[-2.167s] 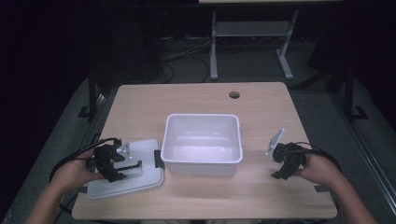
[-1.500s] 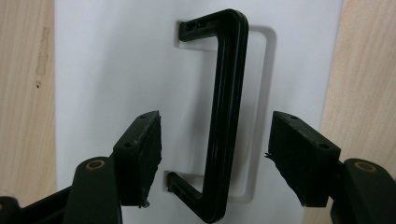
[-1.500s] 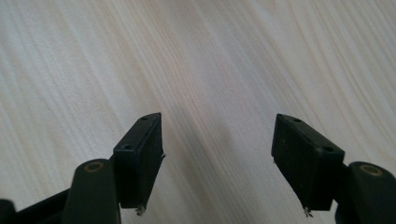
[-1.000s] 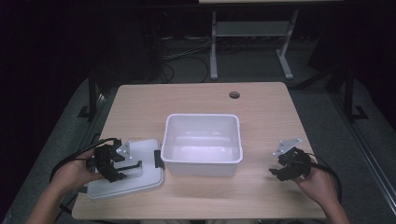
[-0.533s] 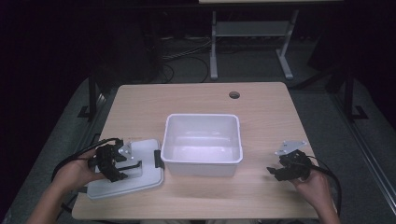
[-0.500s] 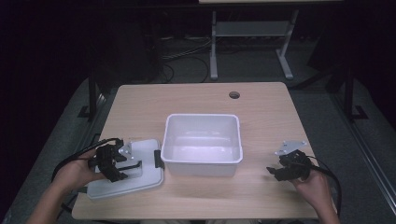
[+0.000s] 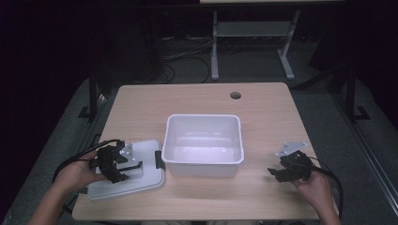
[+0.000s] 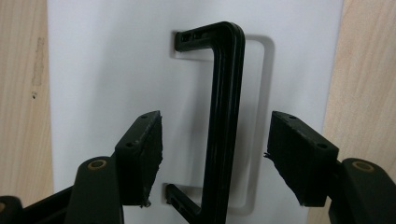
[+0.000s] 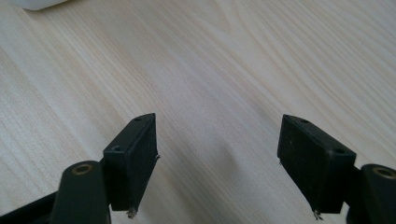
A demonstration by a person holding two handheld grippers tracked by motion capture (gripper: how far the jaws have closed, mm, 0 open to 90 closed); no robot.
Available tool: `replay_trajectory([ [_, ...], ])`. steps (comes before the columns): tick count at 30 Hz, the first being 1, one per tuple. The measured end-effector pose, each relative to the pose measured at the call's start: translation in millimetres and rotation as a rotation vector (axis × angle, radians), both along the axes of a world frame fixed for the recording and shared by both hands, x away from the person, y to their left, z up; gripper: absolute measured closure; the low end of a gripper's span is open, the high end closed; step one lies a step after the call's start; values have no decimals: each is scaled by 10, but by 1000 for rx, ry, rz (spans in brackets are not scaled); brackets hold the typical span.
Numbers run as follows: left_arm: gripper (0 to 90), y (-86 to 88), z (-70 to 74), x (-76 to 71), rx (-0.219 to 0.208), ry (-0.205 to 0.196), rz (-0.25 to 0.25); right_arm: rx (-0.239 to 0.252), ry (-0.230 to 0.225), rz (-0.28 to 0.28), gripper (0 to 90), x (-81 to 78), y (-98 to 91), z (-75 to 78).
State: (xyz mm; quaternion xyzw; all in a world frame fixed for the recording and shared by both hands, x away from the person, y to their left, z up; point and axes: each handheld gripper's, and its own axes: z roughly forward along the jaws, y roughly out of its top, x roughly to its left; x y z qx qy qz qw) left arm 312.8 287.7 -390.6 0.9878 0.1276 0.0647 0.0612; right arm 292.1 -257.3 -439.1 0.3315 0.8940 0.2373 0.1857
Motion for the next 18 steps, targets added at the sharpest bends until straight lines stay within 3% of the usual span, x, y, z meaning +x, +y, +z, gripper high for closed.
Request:
replay_trajectory([
  [6, 415, 12, -25, -1, 13, 9, -10, 0, -5, 3, 279, -7, 6, 1],
  [18, 657, 50, -1, 30, 29, -4, 1, -4, -3, 10, 279, -19, 23, -6],
])
